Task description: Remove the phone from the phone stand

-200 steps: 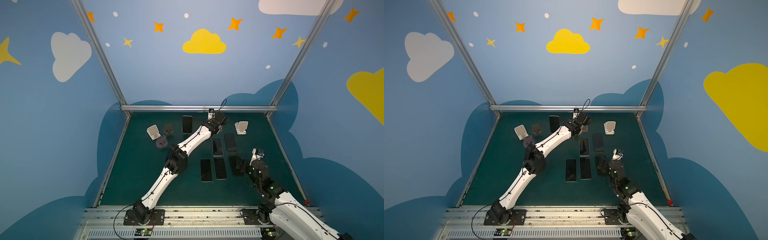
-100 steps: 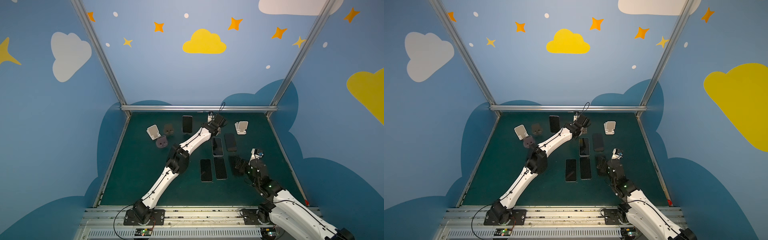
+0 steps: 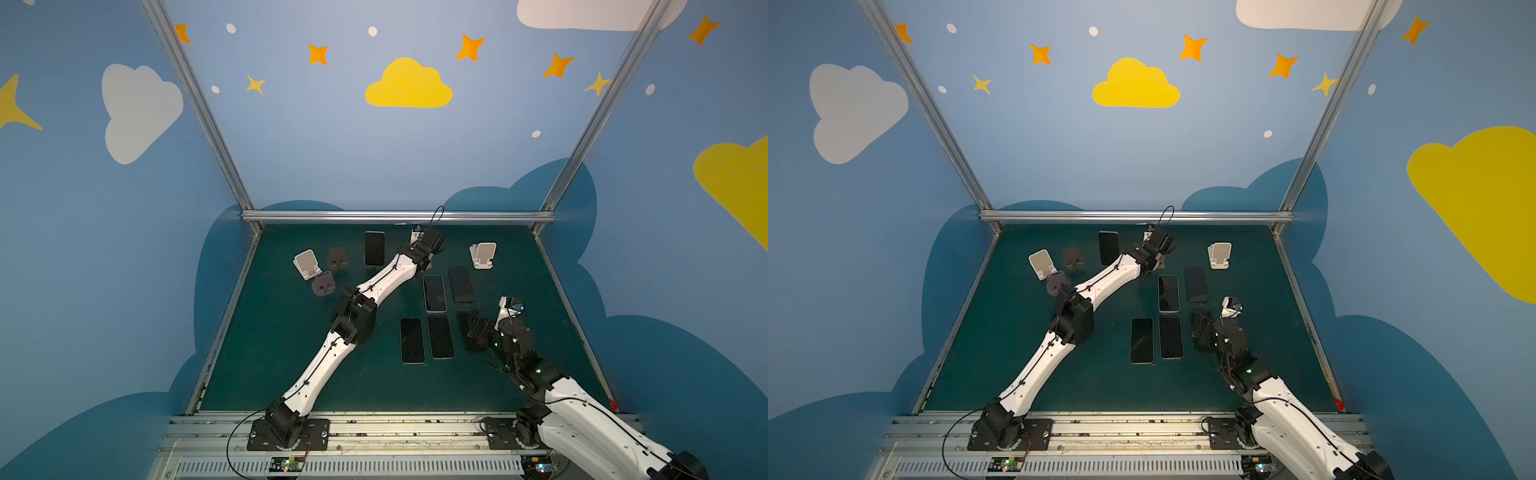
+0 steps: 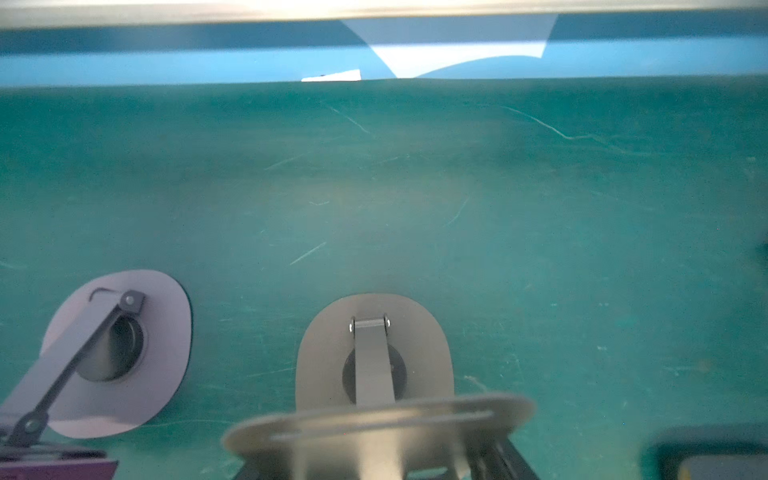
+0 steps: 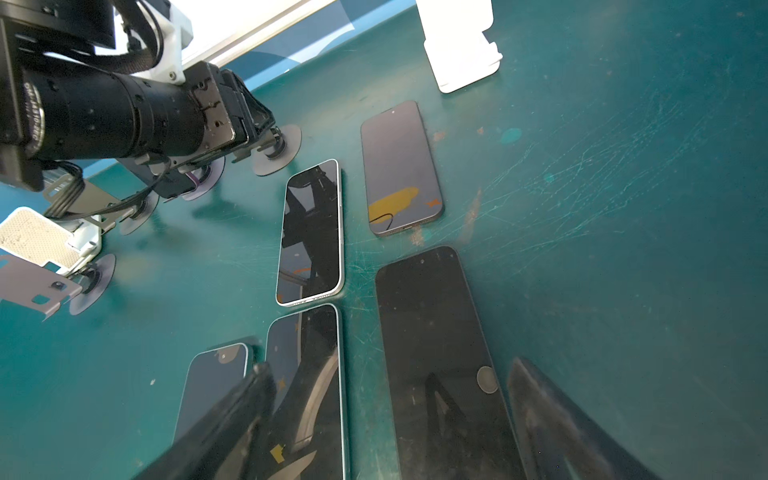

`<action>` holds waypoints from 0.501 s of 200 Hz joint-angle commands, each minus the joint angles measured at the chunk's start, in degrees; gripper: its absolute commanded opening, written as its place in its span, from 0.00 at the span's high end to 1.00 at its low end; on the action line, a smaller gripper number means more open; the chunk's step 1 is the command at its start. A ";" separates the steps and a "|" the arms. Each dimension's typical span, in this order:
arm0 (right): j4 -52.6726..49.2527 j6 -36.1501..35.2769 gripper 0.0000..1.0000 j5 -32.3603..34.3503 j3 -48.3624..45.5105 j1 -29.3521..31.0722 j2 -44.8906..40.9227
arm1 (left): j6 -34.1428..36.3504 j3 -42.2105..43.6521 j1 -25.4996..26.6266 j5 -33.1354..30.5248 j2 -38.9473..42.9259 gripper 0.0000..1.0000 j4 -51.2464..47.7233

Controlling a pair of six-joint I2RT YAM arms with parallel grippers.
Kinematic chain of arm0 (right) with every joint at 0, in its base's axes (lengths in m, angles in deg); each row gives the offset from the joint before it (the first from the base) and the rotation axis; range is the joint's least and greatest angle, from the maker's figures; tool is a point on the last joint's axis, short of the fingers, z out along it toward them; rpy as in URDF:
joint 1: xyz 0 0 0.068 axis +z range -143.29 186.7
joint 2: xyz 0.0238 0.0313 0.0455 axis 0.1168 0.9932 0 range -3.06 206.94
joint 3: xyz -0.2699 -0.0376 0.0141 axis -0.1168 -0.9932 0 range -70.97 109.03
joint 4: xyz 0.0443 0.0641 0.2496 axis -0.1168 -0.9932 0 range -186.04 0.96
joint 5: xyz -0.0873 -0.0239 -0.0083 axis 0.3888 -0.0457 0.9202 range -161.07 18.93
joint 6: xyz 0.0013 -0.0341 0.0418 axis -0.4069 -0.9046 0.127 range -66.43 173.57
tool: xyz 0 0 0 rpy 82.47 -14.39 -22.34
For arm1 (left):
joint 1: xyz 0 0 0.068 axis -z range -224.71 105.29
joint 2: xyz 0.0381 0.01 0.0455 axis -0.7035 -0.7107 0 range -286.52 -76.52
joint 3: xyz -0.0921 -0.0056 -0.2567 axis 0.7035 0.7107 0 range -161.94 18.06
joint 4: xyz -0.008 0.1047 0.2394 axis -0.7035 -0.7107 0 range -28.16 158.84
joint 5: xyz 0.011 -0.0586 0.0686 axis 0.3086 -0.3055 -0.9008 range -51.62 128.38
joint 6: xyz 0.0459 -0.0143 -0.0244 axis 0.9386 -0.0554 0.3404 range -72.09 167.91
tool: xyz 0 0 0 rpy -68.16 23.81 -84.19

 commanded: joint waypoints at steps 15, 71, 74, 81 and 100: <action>1.35 -0.75 0.12 -0.81 1.20 -0.18 0.94 | 4.35 0.24 0.52 -1.46 3.74 0.50 -1.43; 1.85 -0.97 0.12 -1.07 1.63 -0.18 2.79 | 9.11 16.39 3.79 -2.04 19.02 0.55 4.96; 1.86 -1.01 0.12 -1.08 1.62 -0.18 2.83 | 9.14 17.96 3.90 -1.84 20.32 0.55 5.84; 1.72 -1.14 0.12 -1.08 1.71 -0.18 2.92 | 9.15 21.55 3.98 -1.22 23.21 0.55 7.82; 1.55 -1.08 0.12 -0.99 1.81 -0.18 2.94 | 9.41 30.15 4.30 -0.70 31.03 0.56 12.39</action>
